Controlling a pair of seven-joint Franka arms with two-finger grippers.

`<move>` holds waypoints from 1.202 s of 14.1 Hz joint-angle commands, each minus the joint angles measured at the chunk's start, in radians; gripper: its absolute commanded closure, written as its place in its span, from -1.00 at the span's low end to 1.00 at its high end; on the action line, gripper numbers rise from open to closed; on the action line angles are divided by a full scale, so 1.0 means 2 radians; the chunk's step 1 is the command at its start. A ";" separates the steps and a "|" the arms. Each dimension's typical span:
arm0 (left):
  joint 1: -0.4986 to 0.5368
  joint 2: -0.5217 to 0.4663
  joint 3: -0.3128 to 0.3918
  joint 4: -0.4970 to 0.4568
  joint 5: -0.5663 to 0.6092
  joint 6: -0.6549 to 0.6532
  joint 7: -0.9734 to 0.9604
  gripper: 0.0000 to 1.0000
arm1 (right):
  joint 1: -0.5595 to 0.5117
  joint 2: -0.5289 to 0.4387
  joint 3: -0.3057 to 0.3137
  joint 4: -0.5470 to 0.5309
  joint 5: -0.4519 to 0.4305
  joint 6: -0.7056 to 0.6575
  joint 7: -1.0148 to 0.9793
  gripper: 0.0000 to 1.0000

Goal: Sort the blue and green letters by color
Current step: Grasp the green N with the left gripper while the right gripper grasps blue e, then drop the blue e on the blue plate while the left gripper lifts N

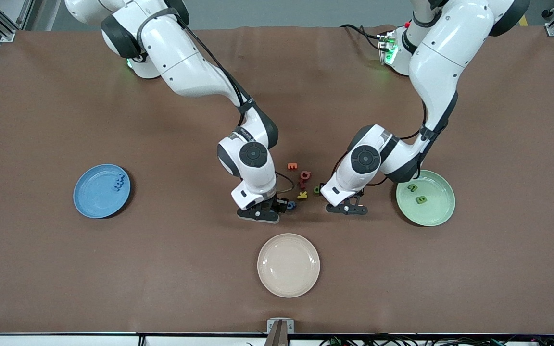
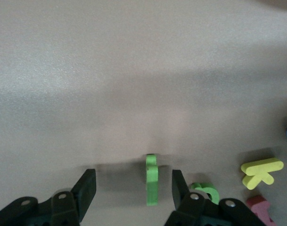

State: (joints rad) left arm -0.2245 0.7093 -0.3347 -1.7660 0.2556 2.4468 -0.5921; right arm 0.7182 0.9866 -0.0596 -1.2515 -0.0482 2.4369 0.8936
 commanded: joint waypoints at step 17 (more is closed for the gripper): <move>0.006 -0.022 -0.001 -0.005 0.006 -0.012 -0.011 -0.47 | -0.019 -0.024 -0.004 0.016 -0.035 -0.102 -0.047 0.99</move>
State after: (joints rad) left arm -0.1858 0.6852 -0.3391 -1.7694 0.2581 2.4317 -0.5735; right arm 0.7159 0.9852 -0.0737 -1.2185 -0.1198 2.3243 0.8693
